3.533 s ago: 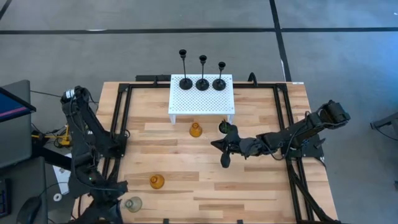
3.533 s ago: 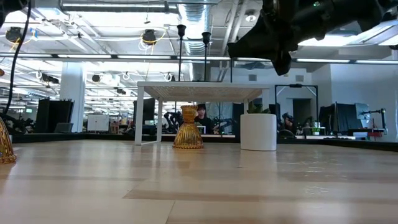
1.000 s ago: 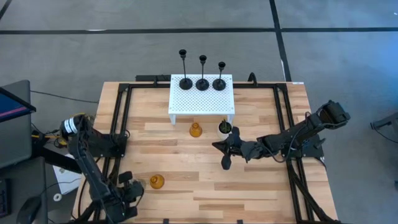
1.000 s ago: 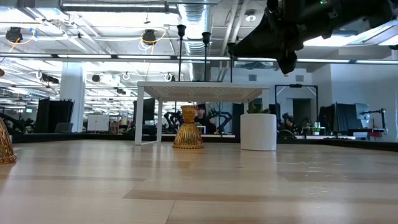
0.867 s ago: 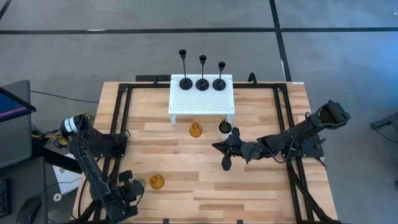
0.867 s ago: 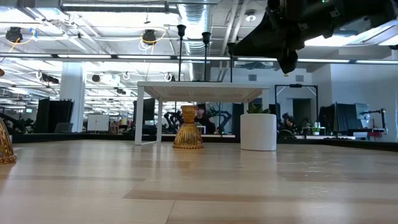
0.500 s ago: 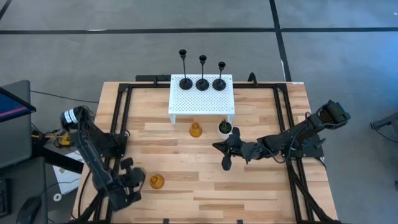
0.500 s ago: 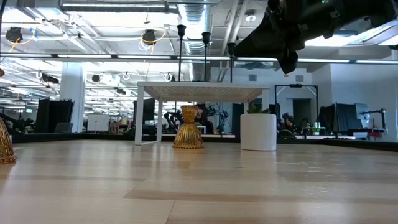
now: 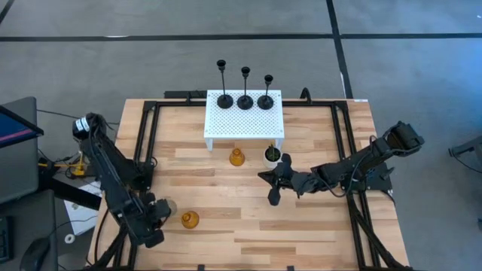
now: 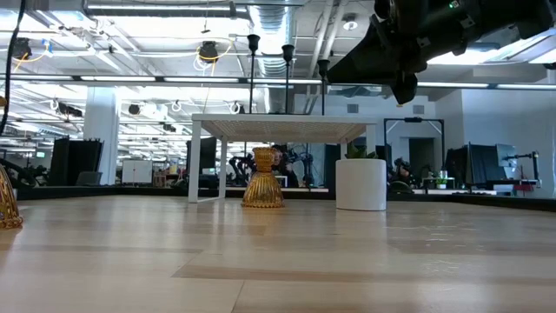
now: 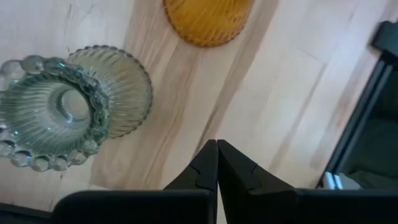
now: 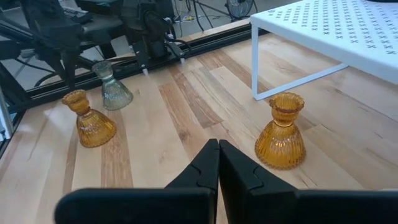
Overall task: Pick & Place candle stick holders
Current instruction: Put the transparent glass candle holder on the shelf
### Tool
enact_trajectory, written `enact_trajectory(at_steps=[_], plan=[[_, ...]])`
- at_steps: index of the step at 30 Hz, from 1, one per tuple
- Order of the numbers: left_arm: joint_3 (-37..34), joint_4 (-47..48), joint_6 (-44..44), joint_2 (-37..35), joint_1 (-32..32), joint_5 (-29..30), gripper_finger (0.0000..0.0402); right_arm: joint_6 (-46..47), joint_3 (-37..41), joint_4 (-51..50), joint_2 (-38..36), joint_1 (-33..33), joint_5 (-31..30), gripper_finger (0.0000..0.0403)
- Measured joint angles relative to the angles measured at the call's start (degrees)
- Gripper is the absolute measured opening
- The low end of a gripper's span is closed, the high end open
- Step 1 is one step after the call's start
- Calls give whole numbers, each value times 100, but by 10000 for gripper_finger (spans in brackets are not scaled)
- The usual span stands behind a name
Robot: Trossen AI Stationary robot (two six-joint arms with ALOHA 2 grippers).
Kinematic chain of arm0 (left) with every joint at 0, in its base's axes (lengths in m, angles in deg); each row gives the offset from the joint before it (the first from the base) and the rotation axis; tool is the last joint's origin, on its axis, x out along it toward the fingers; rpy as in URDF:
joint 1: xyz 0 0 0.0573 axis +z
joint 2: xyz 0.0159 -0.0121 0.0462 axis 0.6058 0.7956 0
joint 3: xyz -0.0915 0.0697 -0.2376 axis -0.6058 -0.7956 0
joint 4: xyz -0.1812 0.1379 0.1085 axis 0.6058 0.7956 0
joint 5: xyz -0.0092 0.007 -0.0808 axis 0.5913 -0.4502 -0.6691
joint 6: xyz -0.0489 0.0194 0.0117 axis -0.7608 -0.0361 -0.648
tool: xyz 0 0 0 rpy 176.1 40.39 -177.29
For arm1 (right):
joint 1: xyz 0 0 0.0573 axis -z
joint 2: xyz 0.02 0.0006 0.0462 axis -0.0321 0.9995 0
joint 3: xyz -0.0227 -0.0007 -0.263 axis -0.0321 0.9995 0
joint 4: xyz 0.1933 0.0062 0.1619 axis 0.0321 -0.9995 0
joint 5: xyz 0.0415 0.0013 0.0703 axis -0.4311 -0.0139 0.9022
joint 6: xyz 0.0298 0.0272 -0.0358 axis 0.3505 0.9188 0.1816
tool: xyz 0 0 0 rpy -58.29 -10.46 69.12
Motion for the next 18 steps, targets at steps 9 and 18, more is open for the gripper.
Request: enact_trajectory(at_steps=[9, 18], plan=[[2, 378, 9, 120, 96, -656, 3, 0, 0, -51, 0, 0, 0, 0], [5, 777, 25, 182, 412, -97, 3, 3, 0, -143, 0, 0, 1, 0]])
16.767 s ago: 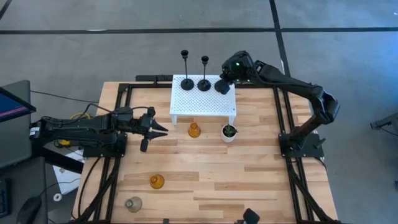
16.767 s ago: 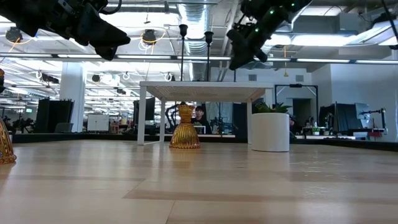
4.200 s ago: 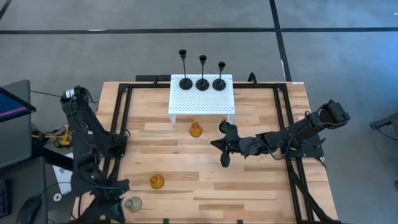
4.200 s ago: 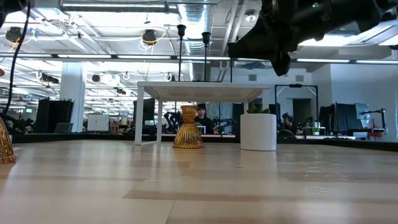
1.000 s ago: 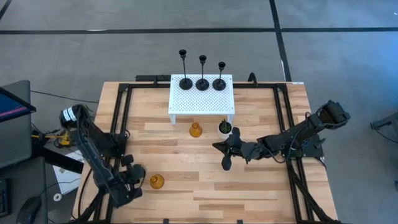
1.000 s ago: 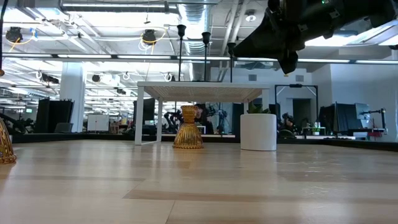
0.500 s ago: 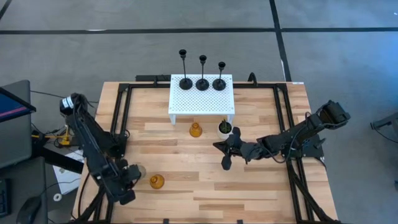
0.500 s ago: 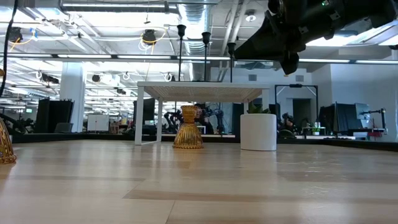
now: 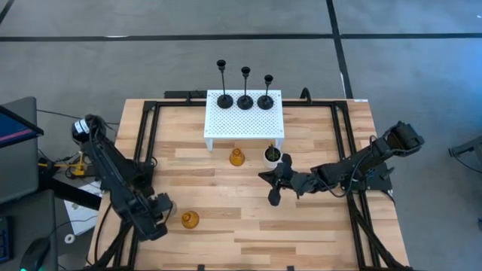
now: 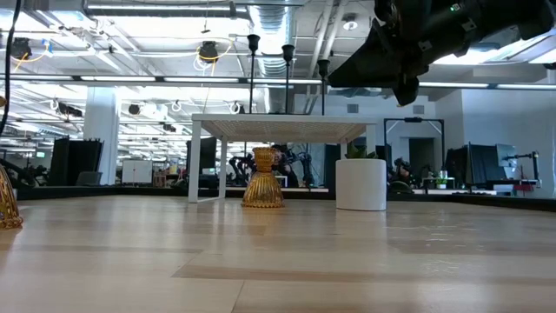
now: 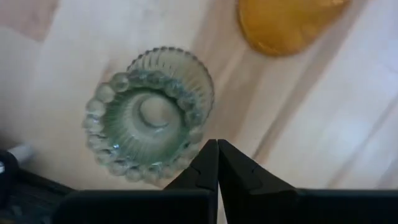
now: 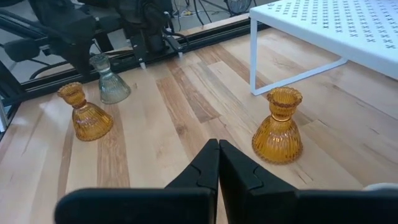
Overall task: Pick & Place candle stick holders
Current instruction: Put the transparent glass candle holder on the shelf
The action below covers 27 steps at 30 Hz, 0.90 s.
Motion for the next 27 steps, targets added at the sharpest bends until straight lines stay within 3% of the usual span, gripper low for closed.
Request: enact_trajectory(at_steps=[9, 27], plan=[[4, 608, 95, -2, 451, -485, 3, -2, 0, -32, 0, 0, 1, 0], [6, 996, 671, -4, 1367, 1187, 3, -3, 0, -233, 0, 0, 1, 0]])
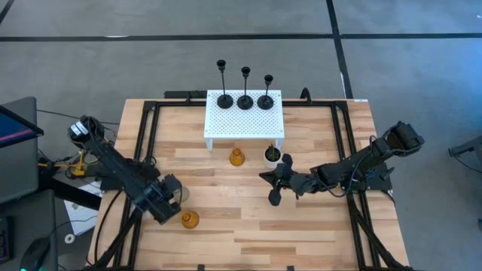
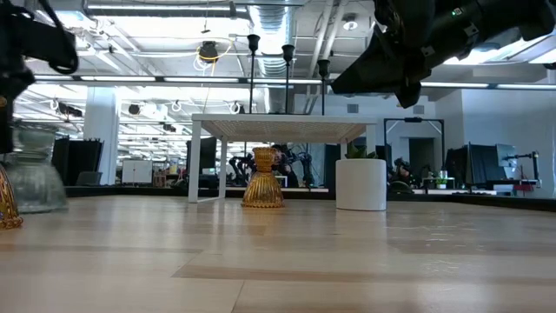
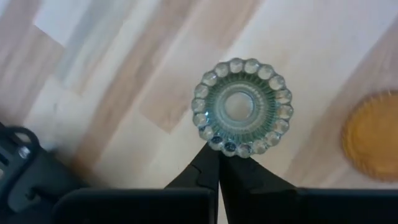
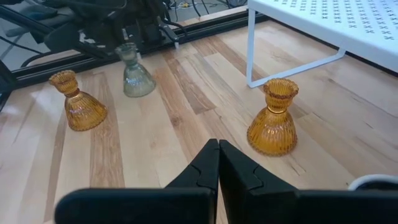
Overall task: Pick & Place candle stick holders
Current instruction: Put the transparent glass candle holder on the shelf
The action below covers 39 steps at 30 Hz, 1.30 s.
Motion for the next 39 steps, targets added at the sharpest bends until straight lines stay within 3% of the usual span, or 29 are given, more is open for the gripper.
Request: enact_trajectory(at_steps=[8, 18, 29, 39], plan=[[0, -170, 571, 0, 386, 585, 3, 0, 0, -22, 0, 0, 1, 0], [0, -1132, 1820, 0, 1076, 1212, 3, -2, 0, -48, 0, 0, 2, 0], [2, -2523, 3636, 0, 1990, 1372, 3, -1, 0, -48, 0, 0, 2, 0], [2, -2564, 3920, 0, 2137, 1356, 3, 0, 0, -48, 0, 0, 2, 0]])
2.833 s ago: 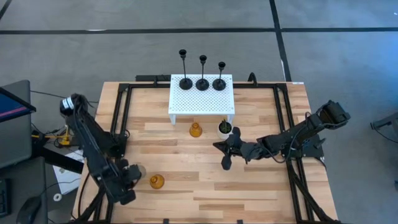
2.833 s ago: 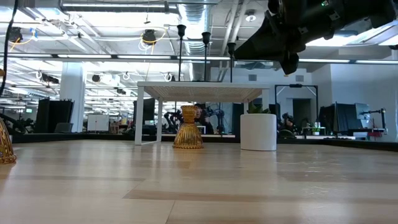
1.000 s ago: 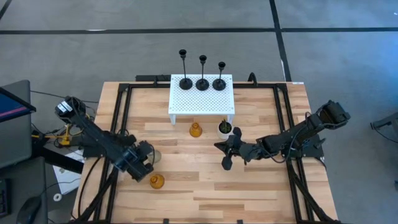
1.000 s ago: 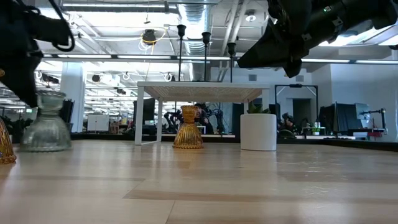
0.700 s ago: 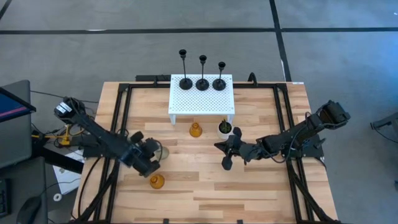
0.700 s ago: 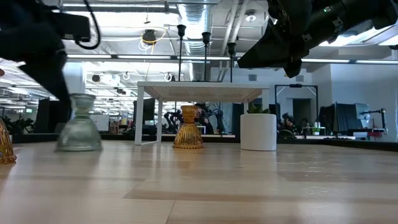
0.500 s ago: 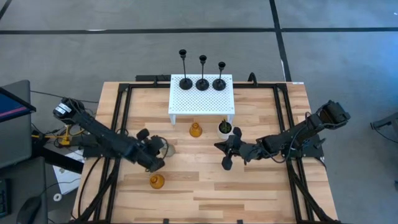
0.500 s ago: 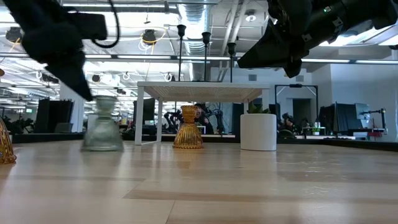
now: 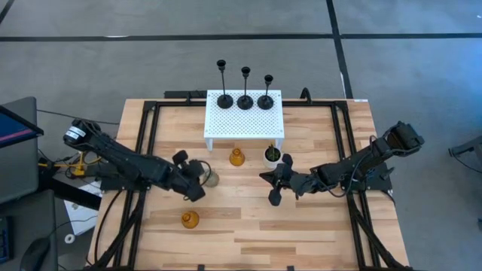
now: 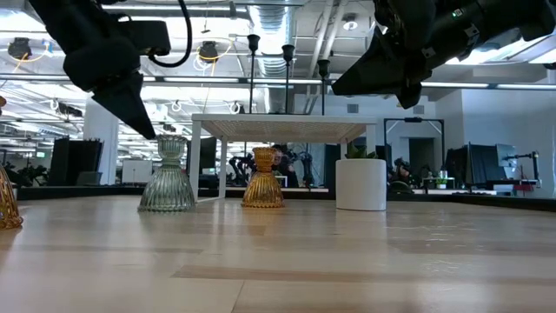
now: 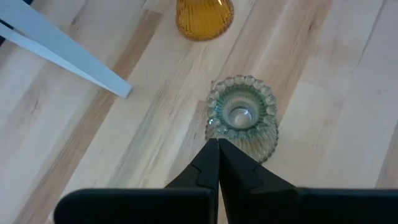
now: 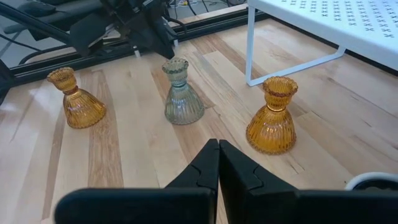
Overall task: Pick & Place candle stick holders
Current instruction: Put the transparent glass candle holder on the shelf
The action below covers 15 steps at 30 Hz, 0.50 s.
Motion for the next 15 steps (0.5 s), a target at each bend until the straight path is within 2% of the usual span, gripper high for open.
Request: enact_trajectory(at_steps=[15], plan=[[0, -74, -2, 0, -596, -12, 3, 9, 0, 2, 0, -7, 17, 0]])
